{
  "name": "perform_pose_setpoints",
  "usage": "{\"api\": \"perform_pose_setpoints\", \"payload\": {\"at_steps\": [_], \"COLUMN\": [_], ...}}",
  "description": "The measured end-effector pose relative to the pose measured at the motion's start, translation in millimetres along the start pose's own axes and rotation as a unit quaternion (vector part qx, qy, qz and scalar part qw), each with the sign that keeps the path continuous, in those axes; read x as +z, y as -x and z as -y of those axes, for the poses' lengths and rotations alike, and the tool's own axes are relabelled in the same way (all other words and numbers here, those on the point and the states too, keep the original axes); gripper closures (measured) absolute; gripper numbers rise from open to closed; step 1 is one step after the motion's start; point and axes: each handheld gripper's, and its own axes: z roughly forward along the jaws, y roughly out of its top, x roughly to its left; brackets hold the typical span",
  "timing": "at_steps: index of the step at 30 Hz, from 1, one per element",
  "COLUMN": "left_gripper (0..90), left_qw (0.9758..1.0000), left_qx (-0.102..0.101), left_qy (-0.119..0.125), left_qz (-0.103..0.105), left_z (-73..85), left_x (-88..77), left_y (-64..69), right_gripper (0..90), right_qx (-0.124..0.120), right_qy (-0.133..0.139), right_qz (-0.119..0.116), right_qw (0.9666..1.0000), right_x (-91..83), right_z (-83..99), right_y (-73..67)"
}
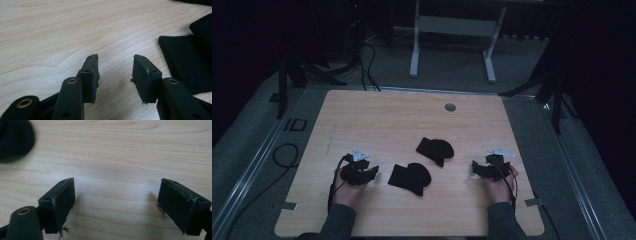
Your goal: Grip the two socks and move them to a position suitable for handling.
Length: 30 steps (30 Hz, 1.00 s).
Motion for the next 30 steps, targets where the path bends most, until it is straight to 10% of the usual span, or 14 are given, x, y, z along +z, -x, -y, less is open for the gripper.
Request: {"api": "perform_pose_setpoints", "payload": {"at_steps": [17, 30], "left_gripper": [55.7, 55.0], "left_qw": [0.9998, 0.9996], "left_qx": [-0.009, -0.005], "left_qy": [0.006, 0.012], "left_qz": [0.019, 0.024], "left_z": [-2.1, -2.9], "left_x": [-2.2, -5.6], "left_y": [-2.4, -1.2], "right_gripper": [17.8, 44.0], "right_qx": [-0.035, -0.073], "right_qy": [-0.034, -0.034], "right_qz": [-0.028, -0.071], "right_qw": [0.9984, 0.9942], "right_x": [-6.1, -23.1], "right_z": [-3.3, -5.0], "right_y": [-13.2, -33.4]}}
